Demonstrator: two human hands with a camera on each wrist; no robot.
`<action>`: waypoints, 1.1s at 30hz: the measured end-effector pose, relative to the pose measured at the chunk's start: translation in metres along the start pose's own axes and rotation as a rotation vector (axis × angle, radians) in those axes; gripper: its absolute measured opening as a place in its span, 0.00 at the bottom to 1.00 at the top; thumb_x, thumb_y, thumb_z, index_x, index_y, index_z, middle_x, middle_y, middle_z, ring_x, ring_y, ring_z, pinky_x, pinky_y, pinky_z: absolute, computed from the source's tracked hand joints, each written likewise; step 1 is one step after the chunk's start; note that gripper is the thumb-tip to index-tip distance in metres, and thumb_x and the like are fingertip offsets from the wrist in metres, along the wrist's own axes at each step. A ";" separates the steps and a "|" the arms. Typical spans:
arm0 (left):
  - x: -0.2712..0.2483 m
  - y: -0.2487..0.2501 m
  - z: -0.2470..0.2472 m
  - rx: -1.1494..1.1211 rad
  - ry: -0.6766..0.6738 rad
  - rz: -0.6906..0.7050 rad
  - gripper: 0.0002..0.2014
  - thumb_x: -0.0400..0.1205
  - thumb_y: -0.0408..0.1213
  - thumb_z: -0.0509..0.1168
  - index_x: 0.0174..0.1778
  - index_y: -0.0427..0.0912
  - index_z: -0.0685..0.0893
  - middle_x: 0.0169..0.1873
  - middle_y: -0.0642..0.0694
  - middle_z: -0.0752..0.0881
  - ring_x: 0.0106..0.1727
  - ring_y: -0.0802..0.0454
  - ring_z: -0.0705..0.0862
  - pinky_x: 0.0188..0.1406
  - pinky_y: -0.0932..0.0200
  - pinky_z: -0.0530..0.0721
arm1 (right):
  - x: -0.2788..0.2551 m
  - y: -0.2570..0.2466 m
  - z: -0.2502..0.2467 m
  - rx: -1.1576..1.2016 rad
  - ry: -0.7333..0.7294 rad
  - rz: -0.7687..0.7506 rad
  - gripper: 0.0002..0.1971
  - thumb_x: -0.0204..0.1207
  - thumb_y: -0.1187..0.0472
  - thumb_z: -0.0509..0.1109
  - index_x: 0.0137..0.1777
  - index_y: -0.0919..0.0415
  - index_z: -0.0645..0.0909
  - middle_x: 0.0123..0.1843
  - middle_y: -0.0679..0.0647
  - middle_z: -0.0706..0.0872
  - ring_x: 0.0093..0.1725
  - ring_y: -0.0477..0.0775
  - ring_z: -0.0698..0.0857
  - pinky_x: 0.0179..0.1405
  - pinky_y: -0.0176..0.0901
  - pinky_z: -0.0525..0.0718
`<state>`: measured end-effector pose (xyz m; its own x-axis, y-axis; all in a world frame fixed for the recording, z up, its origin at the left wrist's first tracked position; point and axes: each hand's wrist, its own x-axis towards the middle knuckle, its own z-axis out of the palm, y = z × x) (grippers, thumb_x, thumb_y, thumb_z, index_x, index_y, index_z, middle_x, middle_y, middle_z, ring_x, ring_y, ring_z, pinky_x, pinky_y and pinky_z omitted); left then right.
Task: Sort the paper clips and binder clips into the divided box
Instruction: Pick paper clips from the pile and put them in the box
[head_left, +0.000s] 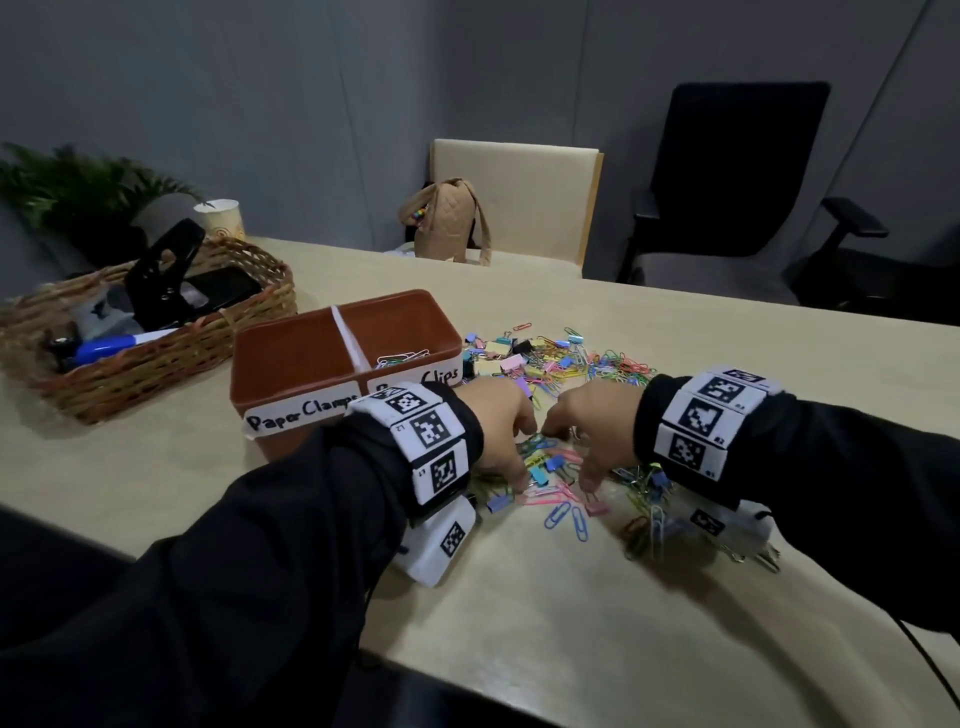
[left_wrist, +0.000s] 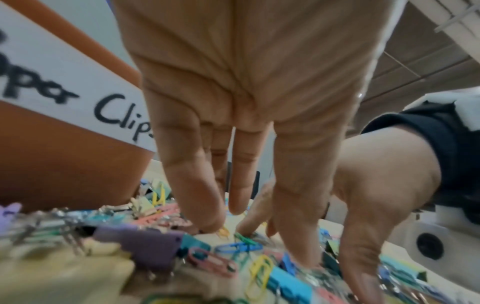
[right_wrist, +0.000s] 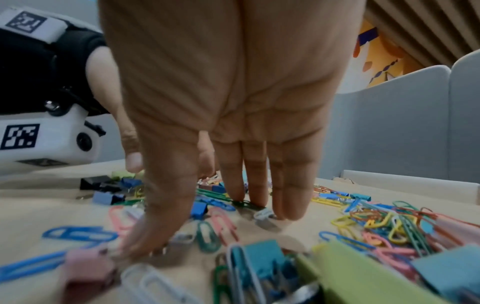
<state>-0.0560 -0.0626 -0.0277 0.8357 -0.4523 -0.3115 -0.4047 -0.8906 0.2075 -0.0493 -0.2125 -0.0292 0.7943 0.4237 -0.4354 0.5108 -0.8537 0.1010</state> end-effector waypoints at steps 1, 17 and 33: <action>0.001 0.002 0.001 0.033 -0.019 0.010 0.34 0.67 0.49 0.80 0.70 0.46 0.80 0.59 0.50 0.85 0.59 0.50 0.83 0.57 0.57 0.82 | 0.000 0.000 0.001 0.003 0.018 -0.005 0.34 0.66 0.50 0.81 0.71 0.55 0.75 0.63 0.52 0.83 0.60 0.56 0.82 0.56 0.44 0.79; 0.020 0.006 0.003 0.085 -0.007 0.056 0.18 0.73 0.45 0.76 0.58 0.46 0.89 0.51 0.50 0.89 0.53 0.50 0.86 0.50 0.61 0.79 | 0.004 -0.001 0.008 0.171 0.176 0.055 0.14 0.72 0.56 0.75 0.57 0.56 0.84 0.49 0.51 0.84 0.53 0.55 0.83 0.47 0.38 0.76; 0.027 0.021 0.004 0.240 -0.019 0.074 0.13 0.74 0.43 0.75 0.52 0.42 0.90 0.46 0.47 0.89 0.49 0.47 0.87 0.40 0.59 0.81 | 0.003 -0.001 0.013 0.188 0.117 0.043 0.12 0.73 0.66 0.64 0.50 0.67 0.87 0.51 0.61 0.89 0.51 0.63 0.85 0.42 0.40 0.75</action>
<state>-0.0435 -0.0940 -0.0357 0.7942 -0.5155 -0.3218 -0.5432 -0.8396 0.0045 -0.0522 -0.2142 -0.0421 0.8523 0.4085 -0.3266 0.4141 -0.9085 -0.0558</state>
